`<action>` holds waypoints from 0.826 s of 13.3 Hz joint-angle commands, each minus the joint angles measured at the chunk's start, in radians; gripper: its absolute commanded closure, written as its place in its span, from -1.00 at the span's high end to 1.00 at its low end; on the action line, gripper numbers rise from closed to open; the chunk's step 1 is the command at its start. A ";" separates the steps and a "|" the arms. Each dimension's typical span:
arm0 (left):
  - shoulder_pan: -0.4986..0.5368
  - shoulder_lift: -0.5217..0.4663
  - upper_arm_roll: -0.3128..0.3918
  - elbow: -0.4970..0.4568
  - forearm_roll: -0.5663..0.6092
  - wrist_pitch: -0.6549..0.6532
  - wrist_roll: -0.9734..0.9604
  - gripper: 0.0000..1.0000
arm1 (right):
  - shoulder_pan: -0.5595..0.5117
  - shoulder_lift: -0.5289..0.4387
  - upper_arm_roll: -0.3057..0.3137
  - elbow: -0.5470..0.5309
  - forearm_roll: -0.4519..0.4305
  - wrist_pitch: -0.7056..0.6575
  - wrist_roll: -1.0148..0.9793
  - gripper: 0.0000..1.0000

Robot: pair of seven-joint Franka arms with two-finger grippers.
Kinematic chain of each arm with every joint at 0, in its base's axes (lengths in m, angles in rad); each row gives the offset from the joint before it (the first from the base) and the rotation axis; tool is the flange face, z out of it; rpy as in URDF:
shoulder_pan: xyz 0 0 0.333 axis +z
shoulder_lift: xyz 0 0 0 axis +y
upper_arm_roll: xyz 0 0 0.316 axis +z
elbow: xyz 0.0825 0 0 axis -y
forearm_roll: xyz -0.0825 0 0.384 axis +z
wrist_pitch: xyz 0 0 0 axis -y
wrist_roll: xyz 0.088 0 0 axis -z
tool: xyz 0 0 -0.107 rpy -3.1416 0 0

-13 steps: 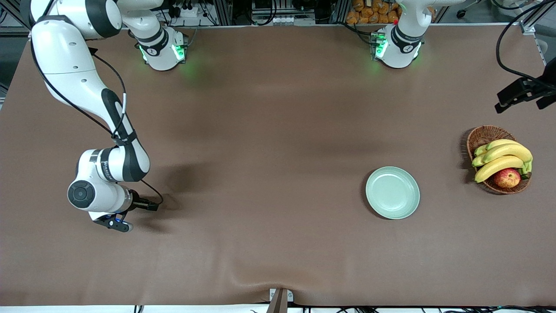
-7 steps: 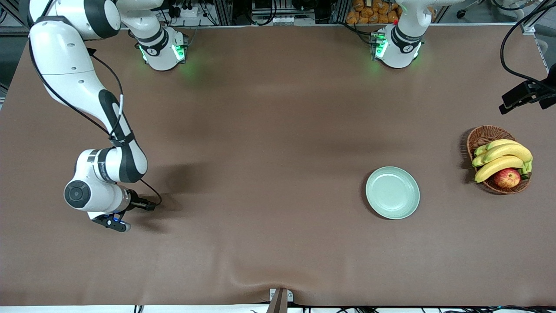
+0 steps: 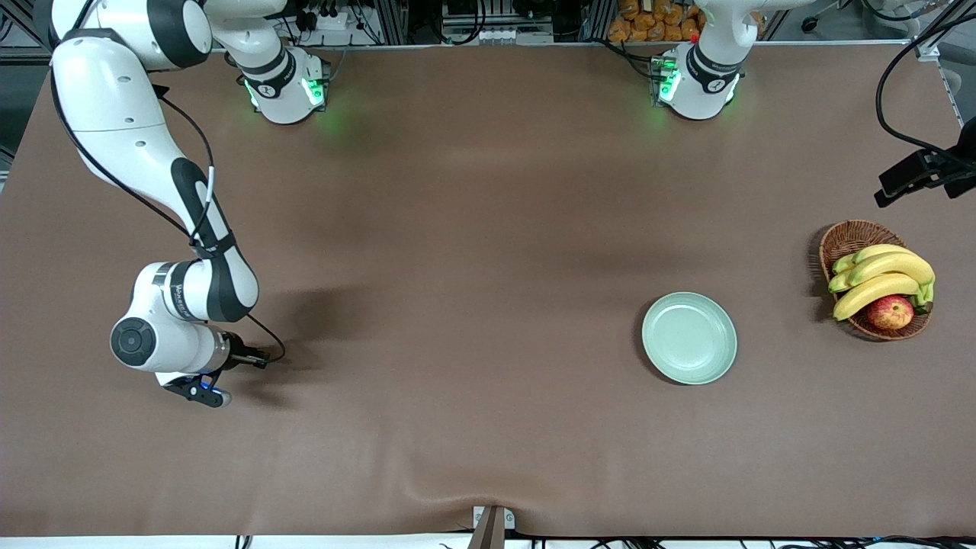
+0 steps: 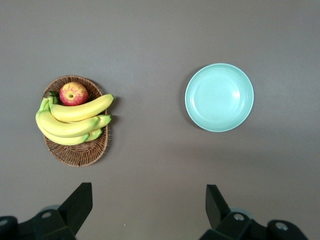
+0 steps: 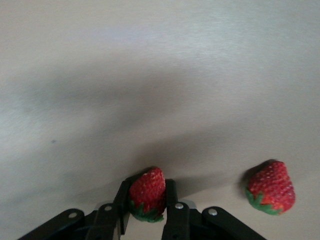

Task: Collect all strawberries into plate
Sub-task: 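Close the right gripper on the strawberry and lift it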

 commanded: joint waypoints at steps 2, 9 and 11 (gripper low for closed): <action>0.003 0.013 -0.010 -0.010 0.000 0.051 -0.014 1.00 | 0.054 -0.087 0.059 0.003 -0.001 -0.027 -0.074 -1.00; -0.026 0.055 -0.042 -0.056 0.000 0.078 -0.021 1.00 | 0.311 -0.081 0.089 0.081 -0.010 -0.012 -0.412 -1.00; -0.033 0.053 -0.070 -0.069 0.003 0.079 -0.069 1.00 | 0.419 -0.046 0.086 0.136 -0.015 0.022 -0.476 -1.00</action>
